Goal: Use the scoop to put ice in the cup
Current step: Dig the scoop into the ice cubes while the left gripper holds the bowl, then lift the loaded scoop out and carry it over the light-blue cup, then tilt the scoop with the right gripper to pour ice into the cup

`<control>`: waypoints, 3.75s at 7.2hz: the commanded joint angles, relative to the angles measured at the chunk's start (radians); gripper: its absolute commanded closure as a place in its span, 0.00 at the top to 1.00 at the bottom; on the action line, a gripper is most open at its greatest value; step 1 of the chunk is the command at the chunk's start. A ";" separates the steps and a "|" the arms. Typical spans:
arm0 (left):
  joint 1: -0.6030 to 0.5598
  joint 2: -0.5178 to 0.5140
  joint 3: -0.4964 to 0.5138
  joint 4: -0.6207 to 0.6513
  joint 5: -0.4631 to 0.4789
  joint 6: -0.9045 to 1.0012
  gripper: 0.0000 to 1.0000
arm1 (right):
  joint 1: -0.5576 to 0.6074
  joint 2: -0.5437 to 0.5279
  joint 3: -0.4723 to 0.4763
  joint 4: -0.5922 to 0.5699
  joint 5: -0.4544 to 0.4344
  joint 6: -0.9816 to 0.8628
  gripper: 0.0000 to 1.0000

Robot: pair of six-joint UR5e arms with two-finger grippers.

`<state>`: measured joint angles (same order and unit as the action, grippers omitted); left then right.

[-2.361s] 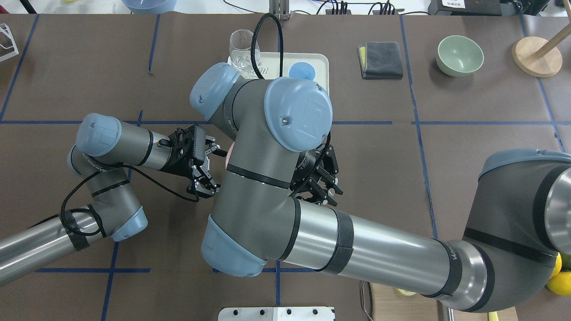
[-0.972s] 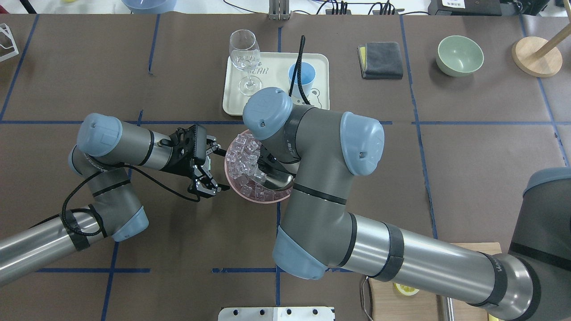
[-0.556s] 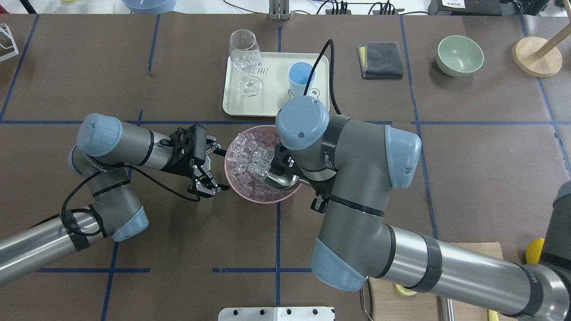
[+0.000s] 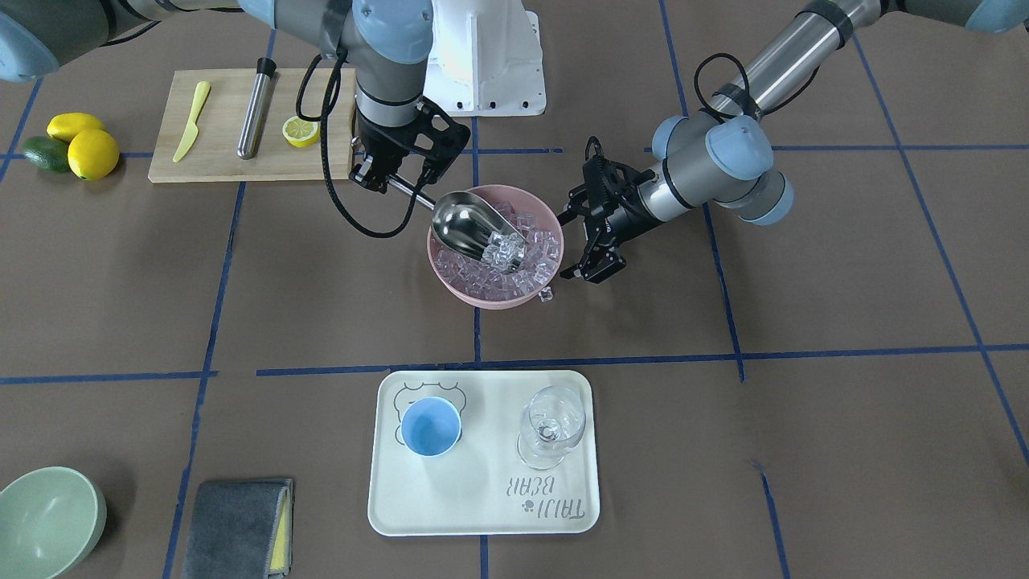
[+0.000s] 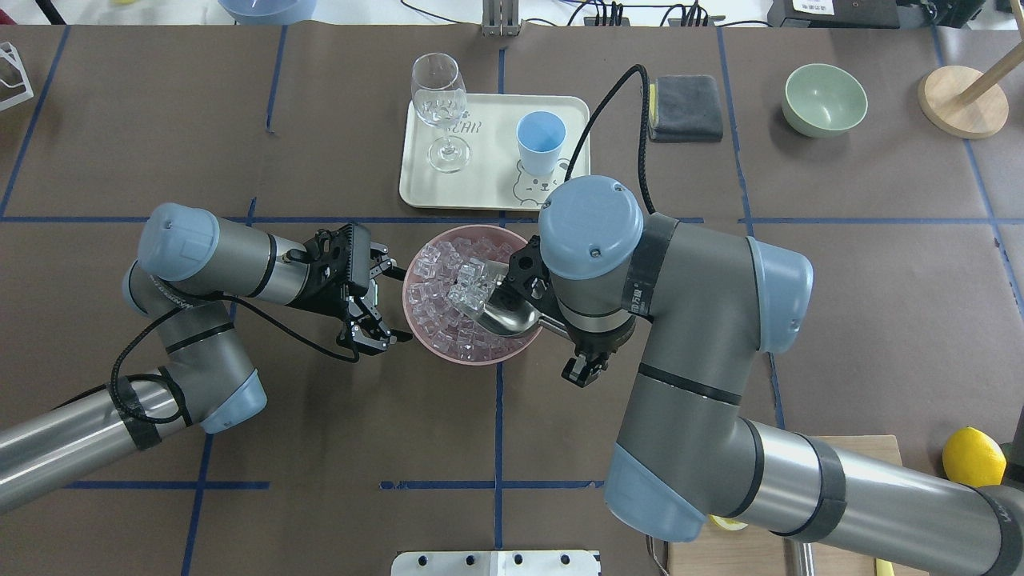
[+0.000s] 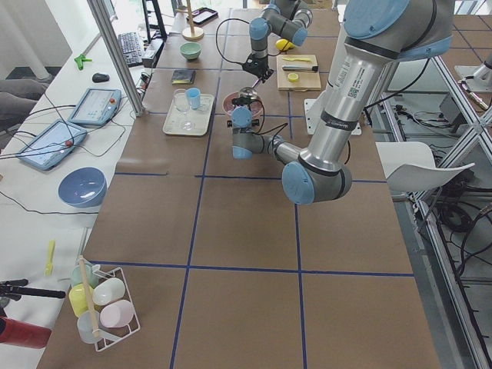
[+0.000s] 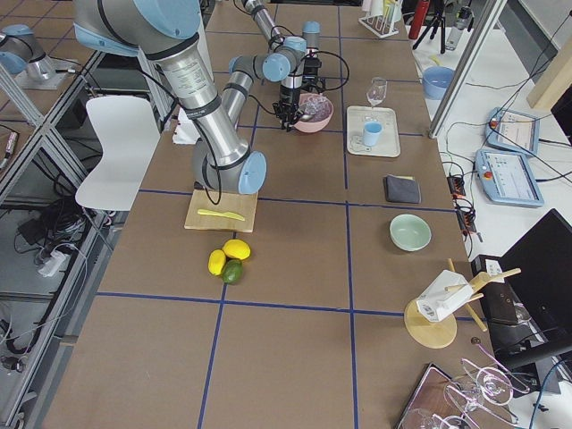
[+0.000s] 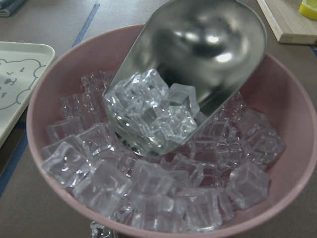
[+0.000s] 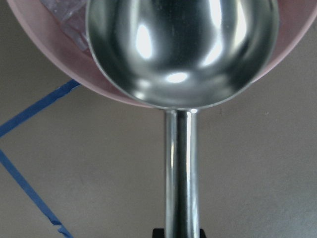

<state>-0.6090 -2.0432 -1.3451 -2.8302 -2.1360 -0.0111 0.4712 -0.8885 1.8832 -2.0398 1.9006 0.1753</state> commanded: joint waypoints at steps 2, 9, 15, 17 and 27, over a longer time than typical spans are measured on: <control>0.000 0.000 0.000 0.000 0.001 0.000 1.00 | 0.012 -0.020 0.089 0.023 0.049 0.202 0.00; 0.000 0.001 0.001 0.000 0.001 0.000 1.00 | 0.036 -0.061 0.195 0.023 0.054 0.207 0.00; 0.000 0.001 0.001 0.000 -0.001 0.000 1.00 | 0.108 -0.058 0.202 0.089 0.055 0.386 0.00; 0.000 0.001 0.001 0.000 0.001 0.000 1.00 | 0.188 -0.037 0.115 0.090 0.102 0.388 0.00; 0.002 0.000 0.000 0.000 0.001 0.000 1.00 | 0.352 0.322 -0.205 -0.399 0.106 -0.028 0.00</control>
<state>-0.6087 -2.0427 -1.3446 -2.8302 -2.1353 -0.0107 0.8213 -0.5804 1.6871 -2.4110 2.0140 0.1697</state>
